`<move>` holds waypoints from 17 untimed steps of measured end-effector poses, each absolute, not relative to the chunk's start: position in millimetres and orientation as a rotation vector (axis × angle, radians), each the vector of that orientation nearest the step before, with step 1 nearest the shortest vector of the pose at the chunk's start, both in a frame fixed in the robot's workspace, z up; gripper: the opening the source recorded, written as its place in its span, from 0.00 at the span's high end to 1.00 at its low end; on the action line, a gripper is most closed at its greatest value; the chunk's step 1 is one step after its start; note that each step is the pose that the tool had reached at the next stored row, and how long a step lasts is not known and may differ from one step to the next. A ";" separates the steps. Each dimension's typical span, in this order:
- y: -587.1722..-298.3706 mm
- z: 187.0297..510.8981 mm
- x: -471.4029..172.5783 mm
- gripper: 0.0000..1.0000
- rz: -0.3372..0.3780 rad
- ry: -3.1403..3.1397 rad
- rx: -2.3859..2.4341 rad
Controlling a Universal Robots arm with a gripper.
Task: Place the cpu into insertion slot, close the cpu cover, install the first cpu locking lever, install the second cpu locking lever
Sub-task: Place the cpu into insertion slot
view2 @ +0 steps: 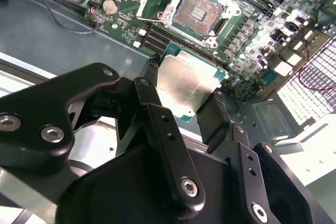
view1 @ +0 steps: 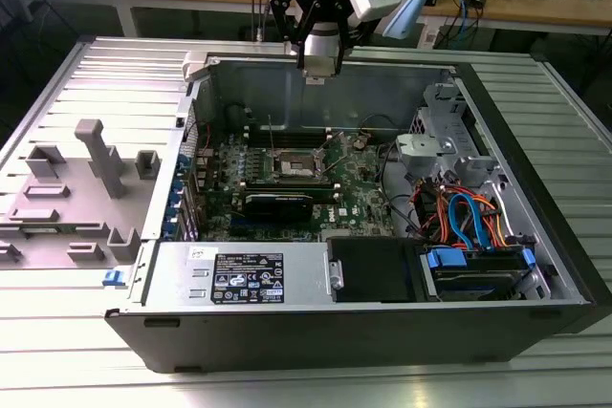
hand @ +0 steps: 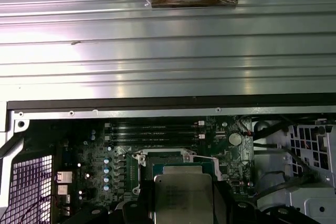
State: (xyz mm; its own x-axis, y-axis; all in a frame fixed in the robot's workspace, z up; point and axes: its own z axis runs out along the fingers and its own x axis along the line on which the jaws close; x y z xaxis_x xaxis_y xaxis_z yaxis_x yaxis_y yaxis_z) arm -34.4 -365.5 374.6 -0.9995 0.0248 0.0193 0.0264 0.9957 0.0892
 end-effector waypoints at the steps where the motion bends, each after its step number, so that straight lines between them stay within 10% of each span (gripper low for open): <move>1: -365.6 374.6 -34.4 0.46 -0.140 -3.120 -0.040; 17: -376.0 374.2 -34.4 0.46 -0.140 -3.120 -0.040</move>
State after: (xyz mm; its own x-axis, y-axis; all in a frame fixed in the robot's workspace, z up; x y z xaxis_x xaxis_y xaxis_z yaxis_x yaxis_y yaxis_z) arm -34.4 -376.0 374.2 -0.9995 0.0248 0.0193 0.0265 0.9957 0.0893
